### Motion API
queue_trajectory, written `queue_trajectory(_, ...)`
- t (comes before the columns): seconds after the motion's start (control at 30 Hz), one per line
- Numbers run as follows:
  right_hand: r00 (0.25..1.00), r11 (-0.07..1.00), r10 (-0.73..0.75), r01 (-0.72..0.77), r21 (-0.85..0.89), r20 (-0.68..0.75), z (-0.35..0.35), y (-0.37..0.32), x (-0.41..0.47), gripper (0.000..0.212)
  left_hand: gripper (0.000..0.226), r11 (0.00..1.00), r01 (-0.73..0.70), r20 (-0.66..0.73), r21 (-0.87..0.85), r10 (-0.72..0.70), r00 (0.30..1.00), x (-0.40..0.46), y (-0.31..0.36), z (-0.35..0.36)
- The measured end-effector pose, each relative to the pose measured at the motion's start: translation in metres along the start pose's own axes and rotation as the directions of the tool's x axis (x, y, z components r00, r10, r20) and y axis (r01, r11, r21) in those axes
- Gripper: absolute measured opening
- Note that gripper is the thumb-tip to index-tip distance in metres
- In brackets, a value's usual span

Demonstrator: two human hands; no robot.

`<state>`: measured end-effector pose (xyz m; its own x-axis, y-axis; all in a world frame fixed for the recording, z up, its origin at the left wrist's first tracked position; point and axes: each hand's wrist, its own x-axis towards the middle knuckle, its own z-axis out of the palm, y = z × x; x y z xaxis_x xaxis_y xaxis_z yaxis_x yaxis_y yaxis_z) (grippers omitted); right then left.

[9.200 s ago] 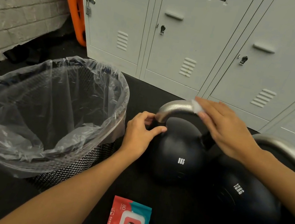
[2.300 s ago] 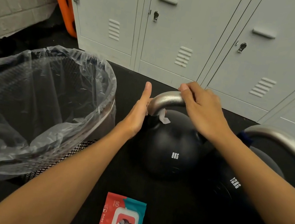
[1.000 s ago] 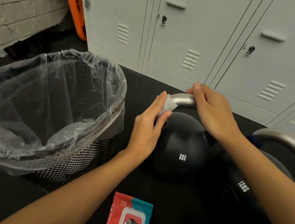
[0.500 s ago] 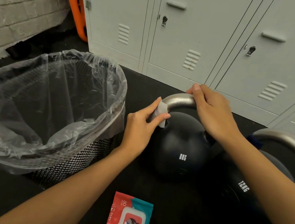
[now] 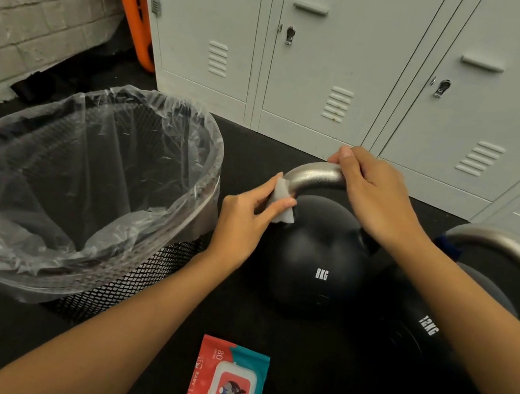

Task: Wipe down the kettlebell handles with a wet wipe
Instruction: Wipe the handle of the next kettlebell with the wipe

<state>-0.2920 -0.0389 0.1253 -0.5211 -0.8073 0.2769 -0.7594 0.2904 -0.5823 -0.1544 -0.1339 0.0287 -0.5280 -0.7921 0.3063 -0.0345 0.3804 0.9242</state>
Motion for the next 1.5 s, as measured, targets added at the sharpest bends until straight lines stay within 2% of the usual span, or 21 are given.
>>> queue_trajectory(0.17,0.984,0.931,0.122,-0.068,0.358,-0.129,-0.005,0.003,0.002,0.028,0.050,0.984,-0.174,0.040,0.047,0.172,0.984,0.018,0.029,0.004)
queue_trajectory(0.23,0.969,0.960,0.036,0.036,0.279,-0.246,-0.014,0.000,0.002,0.024,0.047,0.960,-0.253,0.087,0.117,0.244,0.966,0.023,0.039,0.006)
queue_trajectory(0.3,0.931,0.973,-0.099,0.164,0.162,-0.352,-0.025,-0.006,0.002,0.024,0.050,0.950,-0.273,0.122,0.155,0.255,0.959,0.029,0.047,0.010)
queue_trajectory(0.43,0.906,0.926,-0.180,0.287,0.245,-0.383,-0.033,-0.016,0.005,0.021,0.073,0.957,-0.255,0.190,0.137,0.228,0.955,0.037,0.060,0.020)
queue_trajectory(0.53,0.931,0.923,-0.229,0.300,0.241,-0.283,-0.021,-0.018,0.002,0.016,0.092,0.974,-0.218,0.173,0.061,0.204,0.963,0.036,0.062,0.026)
queue_trajectory(0.6,0.956,0.935,-0.268,0.289,0.208,-0.122,-0.012,-0.014,0.000,0.022,0.100,0.981,-0.186,0.091,0.050,0.181,0.979,0.032,0.055,0.023)
queue_trajectory(0.67,0.950,0.944,-0.311,0.305,0.125,0.033,-0.008,-0.006,0.000,0.025,0.107,0.992,-0.102,0.041,0.074,0.099,0.994,0.025,0.042,0.019)
queue_trajectory(0.73,0.912,0.917,-0.396,0.399,-0.007,0.102,-0.009,0.002,0.003,0.025,0.110,0.996,0.035,0.028,0.084,-0.037,0.999,0.013,0.027,0.013)
queue_trajectory(0.8,0.904,0.904,-0.410,0.420,-0.074,0.121,-0.012,0.009,0.006,0.025,0.102,0.988,0.124,0.040,0.094,-0.128,0.991,0.002,0.012,0.007)
queue_trajectory(0.87,0.947,0.947,-0.303,0.312,-0.079,0.110,-0.016,0.011,0.008,0.024,0.082,0.981,0.151,0.051,0.125,-0.158,0.986,-0.005,-0.001,0.002)
queue_trajectory(0.97,0.980,0.979,-0.153,0.167,-0.115,0.124,-0.014,0.005,0.014,0.024,0.054,0.976,0.134,0.051,0.172,-0.144,0.988,-0.006,-0.009,-0.002)
queue_trajectory(1.07,0.979,0.953,-0.099,0.144,-0.265,0.176,0.001,-0.010,0.023,0.029,0.043,0.976,0.110,0.021,0.187,-0.115,0.993,-0.005,-0.009,-0.001)
queue_trajectory(1.13,0.967,0.880,-0.108,0.201,-0.430,0.231,0.015,-0.024,0.027,0.031,0.042,0.975,0.096,0.006,0.200,-0.099,0.995,-0.005,-0.009,0.000)
queue_trajectory(1.2,0.934,0.728,-0.195,0.343,-0.593,0.300,0.028,-0.035,0.025,0.030,0.043,0.971,0.088,0.002,0.222,-0.090,0.996,-0.004,-0.009,-0.001)
queue_trajectory(1.27,0.877,0.602,-0.318,0.480,-0.639,0.359,0.036,-0.036,0.019,0.024,0.045,0.964,0.088,0.003,0.249,-0.092,0.996,-0.004,-0.010,-0.001)
queue_trajectory(1.33,0.793,0.515,-0.452,0.605,-0.607,0.407,0.036,-0.021,0.013,0.019,0.046,0.961,0.094,0.005,0.260,-0.099,0.995,-0.003,-0.009,-0.001)
queue_trajectory(1.43,0.742,0.564,-0.547,0.669,-0.485,0.388,0.017,0.000,0.012,0.025,0.046,0.968,0.093,-0.003,0.234,-0.095,0.995,-0.004,-0.008,-0.001)
queue_trajectory(1.5,0.784,0.650,-0.483,0.620,-0.440,0.391,0.000,-0.002,0.014,0.031,0.047,0.972,0.101,0.000,0.213,-0.103,0.995,-0.004,-0.007,-0.001)
